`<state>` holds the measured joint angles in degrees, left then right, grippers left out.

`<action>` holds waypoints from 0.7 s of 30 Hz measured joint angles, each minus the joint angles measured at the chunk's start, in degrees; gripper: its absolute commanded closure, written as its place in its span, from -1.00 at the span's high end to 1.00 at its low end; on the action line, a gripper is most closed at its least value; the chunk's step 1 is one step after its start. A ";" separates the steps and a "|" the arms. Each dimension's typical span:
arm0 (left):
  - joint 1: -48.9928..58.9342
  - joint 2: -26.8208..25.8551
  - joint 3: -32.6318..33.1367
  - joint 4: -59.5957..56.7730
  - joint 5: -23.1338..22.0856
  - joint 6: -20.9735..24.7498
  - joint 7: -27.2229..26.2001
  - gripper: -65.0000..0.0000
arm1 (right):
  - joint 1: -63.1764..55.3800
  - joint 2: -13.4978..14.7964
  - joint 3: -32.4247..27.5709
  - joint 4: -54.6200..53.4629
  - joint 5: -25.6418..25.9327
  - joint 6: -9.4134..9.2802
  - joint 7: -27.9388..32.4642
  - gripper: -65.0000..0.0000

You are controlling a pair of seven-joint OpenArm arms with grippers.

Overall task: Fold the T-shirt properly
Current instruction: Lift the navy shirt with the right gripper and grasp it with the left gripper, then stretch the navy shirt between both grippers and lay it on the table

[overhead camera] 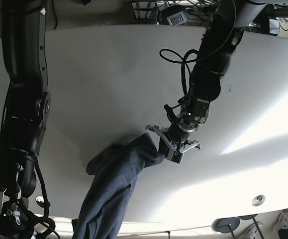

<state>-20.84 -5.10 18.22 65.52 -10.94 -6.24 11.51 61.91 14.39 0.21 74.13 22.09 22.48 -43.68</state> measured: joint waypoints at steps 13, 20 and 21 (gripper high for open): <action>-8.11 -9.03 -31.85 22.86 0.63 -14.01 23.98 -1.00 | 9.09 1.05 0.17 -27.26 0.46 -0.44 13.99 -0.94; 0.87 -10.80 -31.61 27.50 0.26 -15.39 24.87 -1.00 | -16.46 1.40 10.56 -5.29 2.05 -0.66 2.08 -0.94; 2.67 -10.80 -31.63 27.50 0.61 -15.23 25.14 -1.00 | -21.05 1.20 12.02 -1.51 2.21 -0.63 1.14 -0.94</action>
<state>-18.17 -15.90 -13.41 93.01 -10.33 -21.47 36.64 40.86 15.59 12.23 72.62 24.29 21.85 -42.54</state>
